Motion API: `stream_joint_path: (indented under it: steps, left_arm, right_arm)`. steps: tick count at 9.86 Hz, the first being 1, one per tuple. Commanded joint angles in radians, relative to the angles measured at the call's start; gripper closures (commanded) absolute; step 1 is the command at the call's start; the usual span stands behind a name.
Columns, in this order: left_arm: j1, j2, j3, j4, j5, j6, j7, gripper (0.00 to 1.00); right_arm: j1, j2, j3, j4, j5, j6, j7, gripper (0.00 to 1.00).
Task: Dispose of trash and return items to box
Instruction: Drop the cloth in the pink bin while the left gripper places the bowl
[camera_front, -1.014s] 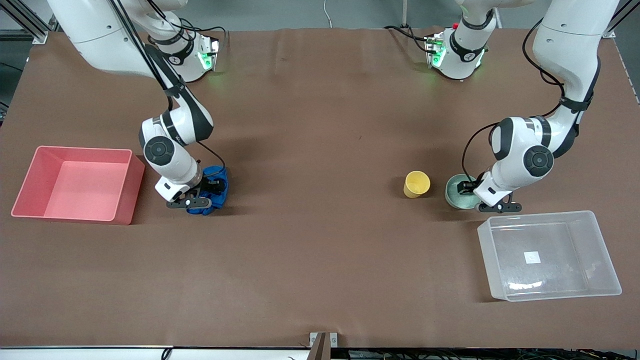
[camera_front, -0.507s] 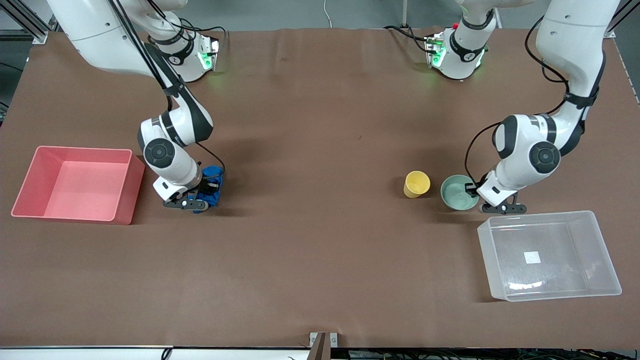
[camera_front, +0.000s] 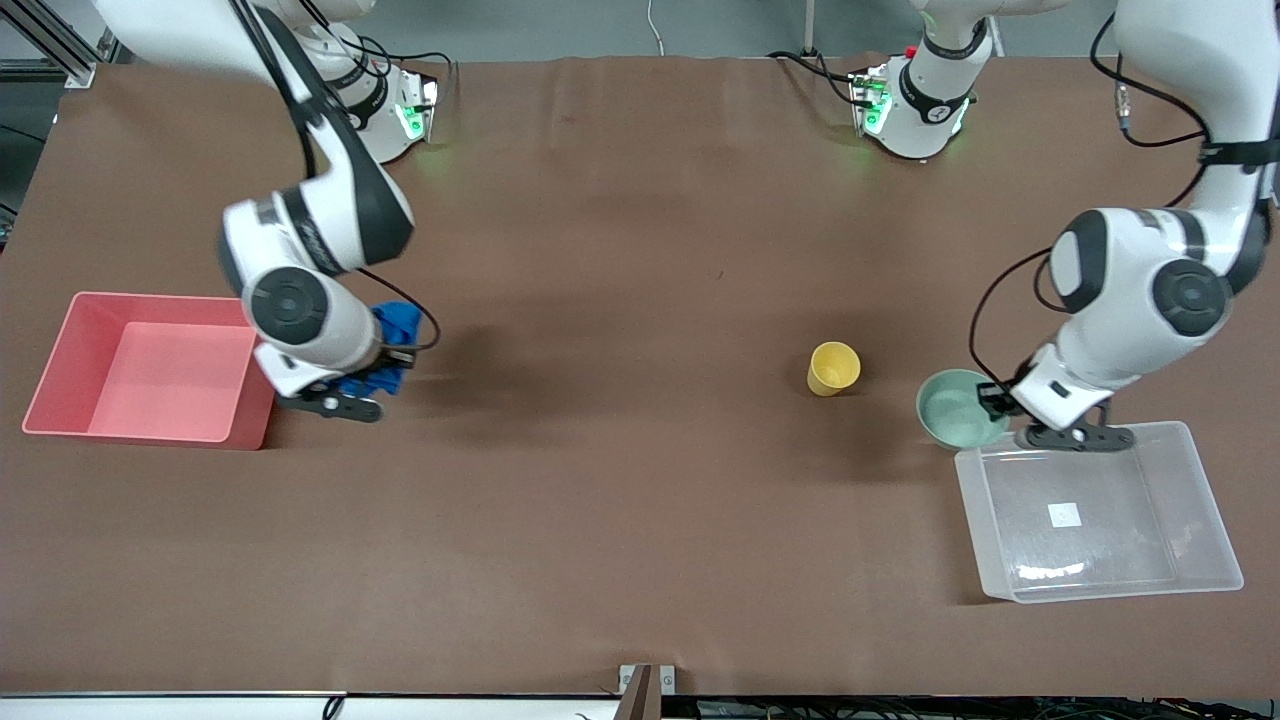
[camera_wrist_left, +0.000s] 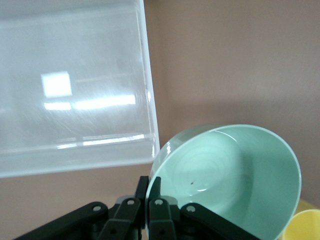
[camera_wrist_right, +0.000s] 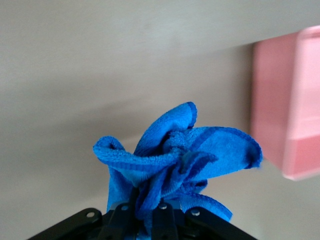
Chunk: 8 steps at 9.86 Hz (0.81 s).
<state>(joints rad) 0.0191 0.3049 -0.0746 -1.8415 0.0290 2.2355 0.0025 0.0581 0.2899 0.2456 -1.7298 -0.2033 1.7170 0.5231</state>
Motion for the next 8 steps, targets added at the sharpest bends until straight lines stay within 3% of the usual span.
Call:
stream_joint_path:
  steps: [1,3,5,8]
  left_arm:
    - [0.039,0.162,-0.004,0.276,0.014,-0.121,0.053,1.00]
    - [0.085,0.313,-0.004,0.488,0.008,-0.180,0.134,1.00]
    - [0.103,0.454,-0.002,0.643,0.008,-0.175,0.188,1.00]
    - [0.113,0.555,0.044,0.665,0.011,-0.114,0.188,0.99]
  right_arm:
    - [-0.060,-0.067,-0.104,-0.002,0.009,-0.066,-0.253,1.00]
    - [-0.076,-0.060,-0.259,-0.028,0.001,-0.010,-0.502,1.00]
    - [-0.083,-0.060,-0.395,-0.156,0.001,0.189,-0.720,1.00]
    - [-0.119,-0.043,-0.483,-0.342,0.001,0.516,-0.896,0.99]
